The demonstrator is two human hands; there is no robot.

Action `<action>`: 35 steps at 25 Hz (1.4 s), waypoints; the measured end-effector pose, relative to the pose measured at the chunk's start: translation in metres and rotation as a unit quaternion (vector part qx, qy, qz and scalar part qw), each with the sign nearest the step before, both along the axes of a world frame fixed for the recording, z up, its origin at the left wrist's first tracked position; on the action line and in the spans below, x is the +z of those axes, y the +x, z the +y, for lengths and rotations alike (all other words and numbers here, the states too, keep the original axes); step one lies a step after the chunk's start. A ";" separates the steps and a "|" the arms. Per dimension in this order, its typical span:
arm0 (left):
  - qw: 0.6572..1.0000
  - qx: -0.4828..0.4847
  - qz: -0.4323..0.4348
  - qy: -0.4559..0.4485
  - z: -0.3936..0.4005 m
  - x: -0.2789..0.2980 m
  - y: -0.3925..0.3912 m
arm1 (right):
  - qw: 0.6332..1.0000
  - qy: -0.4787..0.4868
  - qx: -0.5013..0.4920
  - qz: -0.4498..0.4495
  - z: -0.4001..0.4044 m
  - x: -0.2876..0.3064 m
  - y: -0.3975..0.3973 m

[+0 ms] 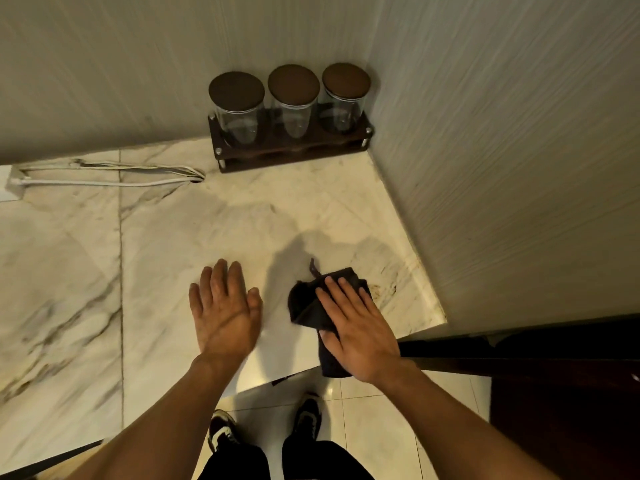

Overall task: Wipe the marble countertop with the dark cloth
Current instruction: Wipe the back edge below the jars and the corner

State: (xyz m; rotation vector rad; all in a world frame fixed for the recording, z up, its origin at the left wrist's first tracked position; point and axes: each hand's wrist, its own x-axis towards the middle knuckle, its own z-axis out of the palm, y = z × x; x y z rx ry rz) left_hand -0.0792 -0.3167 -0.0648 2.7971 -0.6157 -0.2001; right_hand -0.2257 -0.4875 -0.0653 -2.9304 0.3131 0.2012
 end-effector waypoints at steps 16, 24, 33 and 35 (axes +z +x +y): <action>0.997 0.011 0.000 0.079 -0.022 -0.006 -0.004 | 0.977 -0.032 0.208 0.034 -0.095 -0.001 0.099; 0.995 0.011 0.010 0.100 -0.023 -0.008 -0.001 | 0.991 -0.026 0.130 0.006 -0.115 -0.002 0.167; 0.994 0.009 0.008 0.110 -0.023 -0.009 0.000 | 0.996 -0.008 -0.088 -0.008 -0.109 -0.011 0.216; 0.994 0.010 0.009 0.112 -0.023 -0.009 0.000 | 0.987 -0.004 -0.158 -0.015 -0.103 -0.011 0.223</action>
